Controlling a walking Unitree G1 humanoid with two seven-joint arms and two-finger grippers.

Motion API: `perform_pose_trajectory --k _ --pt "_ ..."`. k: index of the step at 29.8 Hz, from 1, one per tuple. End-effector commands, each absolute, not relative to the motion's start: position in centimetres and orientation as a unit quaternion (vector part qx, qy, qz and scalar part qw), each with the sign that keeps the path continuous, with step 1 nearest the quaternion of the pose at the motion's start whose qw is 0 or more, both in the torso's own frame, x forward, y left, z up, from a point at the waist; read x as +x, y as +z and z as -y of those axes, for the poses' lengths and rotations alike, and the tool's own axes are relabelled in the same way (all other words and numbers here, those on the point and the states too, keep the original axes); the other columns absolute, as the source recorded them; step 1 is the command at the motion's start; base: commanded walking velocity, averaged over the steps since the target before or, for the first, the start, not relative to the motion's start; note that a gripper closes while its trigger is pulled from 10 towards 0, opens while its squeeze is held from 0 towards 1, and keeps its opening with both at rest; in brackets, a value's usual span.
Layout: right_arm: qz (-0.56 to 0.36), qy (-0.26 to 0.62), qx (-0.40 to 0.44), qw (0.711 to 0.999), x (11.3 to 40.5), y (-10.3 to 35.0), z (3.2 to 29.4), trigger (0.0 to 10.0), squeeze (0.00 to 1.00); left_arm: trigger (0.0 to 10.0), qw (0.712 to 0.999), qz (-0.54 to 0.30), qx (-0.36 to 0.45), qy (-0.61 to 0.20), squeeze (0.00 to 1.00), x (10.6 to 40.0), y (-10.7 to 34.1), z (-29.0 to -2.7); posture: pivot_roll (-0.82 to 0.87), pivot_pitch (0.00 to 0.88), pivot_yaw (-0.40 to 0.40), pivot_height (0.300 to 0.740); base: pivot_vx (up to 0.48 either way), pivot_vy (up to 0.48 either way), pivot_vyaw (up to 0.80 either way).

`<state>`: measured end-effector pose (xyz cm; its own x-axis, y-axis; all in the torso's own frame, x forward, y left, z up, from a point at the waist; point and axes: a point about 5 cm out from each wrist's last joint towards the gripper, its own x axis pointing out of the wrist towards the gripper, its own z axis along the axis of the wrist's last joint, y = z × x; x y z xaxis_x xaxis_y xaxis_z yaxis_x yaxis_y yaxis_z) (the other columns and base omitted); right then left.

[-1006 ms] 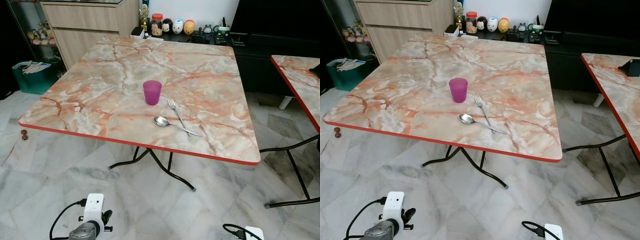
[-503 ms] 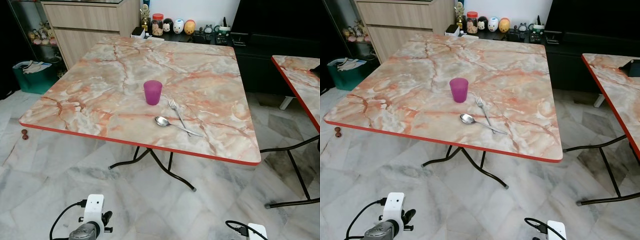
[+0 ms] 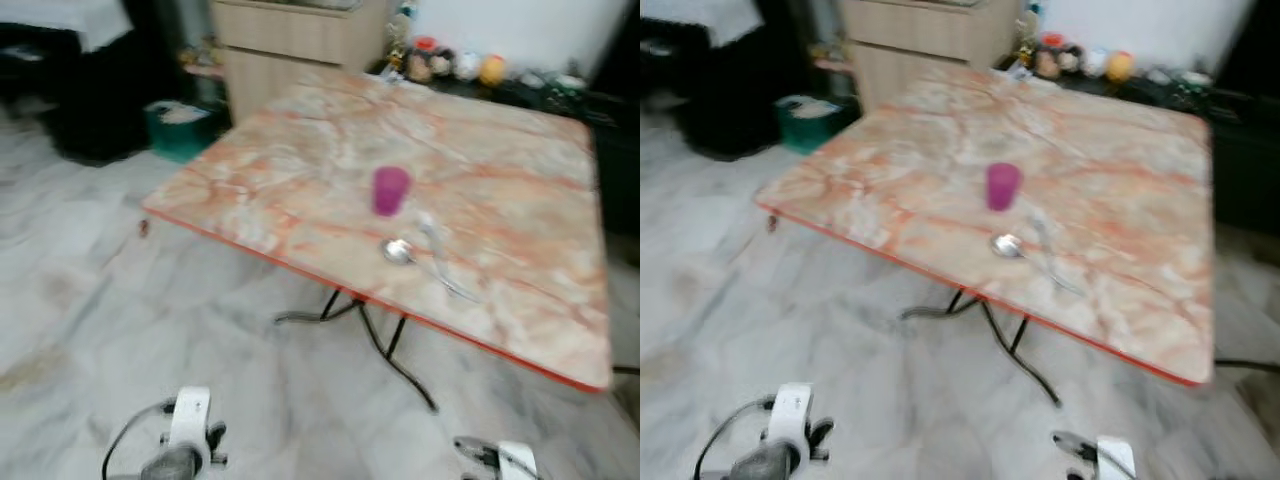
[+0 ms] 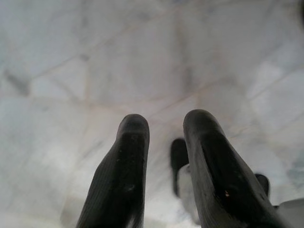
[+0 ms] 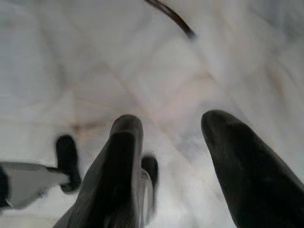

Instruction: Setting the table

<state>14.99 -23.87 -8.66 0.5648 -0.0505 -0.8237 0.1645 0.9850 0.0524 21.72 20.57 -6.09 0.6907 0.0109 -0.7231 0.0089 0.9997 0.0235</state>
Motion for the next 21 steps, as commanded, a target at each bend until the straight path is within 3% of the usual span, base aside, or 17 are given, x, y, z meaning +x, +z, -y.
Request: perform_pose_trajectory --k 1,5,12,21 --pt "-0.467 -0.07 0.062 0.879 14.4 -8.7 24.4 10.0 0.0 10.0 0.914 -0.405 0.007 -0.003 0.0 21.3 -6.5 -20.1 0.05 0.0 -0.028 0.727 0.0 0.0 0.8" --pt "-0.468 -0.069 0.062 0.879 14.4 -8.8 24.3 10.0 0.0 10.0 0.913 -0.408 0.008 -0.006 0.0 21.1 -6.6 -19.9 0.04 0.0 -0.025 0.727 0.0 0.0 0.73" --pt "-0.467 -0.067 0.071 0.879 14.3 -8.8 24.3 10.0 0.0 10.0 0.912 -0.41 0.008 -0.009 0.0 21.0 -6.7 -19.9 0.04 0.0 -0.023 0.727 0.0 0.0 0.0" --pt "-0.421 0.011 0.058 0.905 15.4 -7.8 24.5 10.0 0.0 10.0 0.908 -0.418 0.013 -0.01 0.0 20.6 -6.9 -20.0 0.03 0.0 -0.024 0.727 0.0 0.0 0.0"
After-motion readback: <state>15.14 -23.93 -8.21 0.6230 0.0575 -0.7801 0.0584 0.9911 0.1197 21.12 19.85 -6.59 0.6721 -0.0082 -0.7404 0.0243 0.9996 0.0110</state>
